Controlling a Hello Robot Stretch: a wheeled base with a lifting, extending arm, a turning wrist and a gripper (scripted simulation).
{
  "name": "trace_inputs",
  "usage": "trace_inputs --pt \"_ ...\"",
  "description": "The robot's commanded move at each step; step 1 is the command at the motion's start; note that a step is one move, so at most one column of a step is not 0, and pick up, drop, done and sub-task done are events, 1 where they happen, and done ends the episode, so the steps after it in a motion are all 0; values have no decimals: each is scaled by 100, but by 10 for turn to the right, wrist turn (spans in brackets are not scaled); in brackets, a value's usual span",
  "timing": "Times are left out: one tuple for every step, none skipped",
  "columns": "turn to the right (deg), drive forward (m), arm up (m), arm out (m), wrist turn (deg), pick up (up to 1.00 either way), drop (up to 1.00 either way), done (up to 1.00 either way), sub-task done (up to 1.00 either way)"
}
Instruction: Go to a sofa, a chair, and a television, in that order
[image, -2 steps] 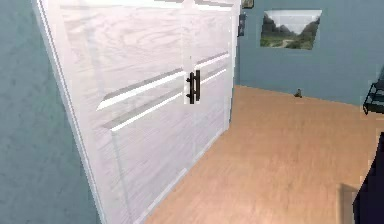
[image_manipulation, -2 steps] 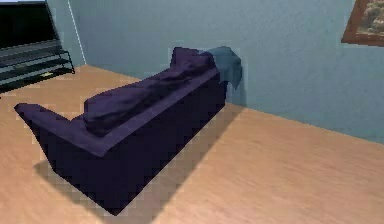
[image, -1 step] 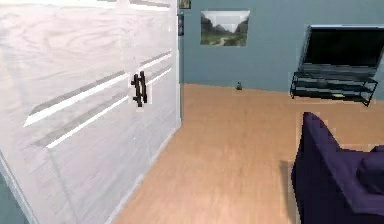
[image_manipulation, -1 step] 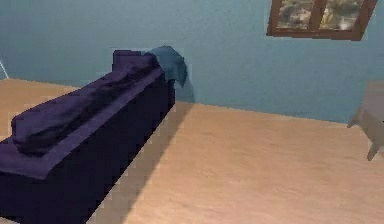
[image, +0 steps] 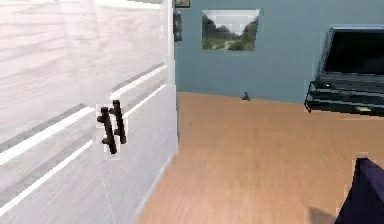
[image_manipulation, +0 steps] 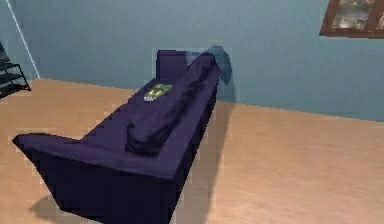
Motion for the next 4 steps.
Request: trace_inputs --pt "150 0 0 0 0 0 0 0 0" --pt "0 100 0 0 0 0 0 0 0" --pt "30 0 0 0 0 0 0 0 0" --pt "0 50 0 0 0 0 0 0 0"
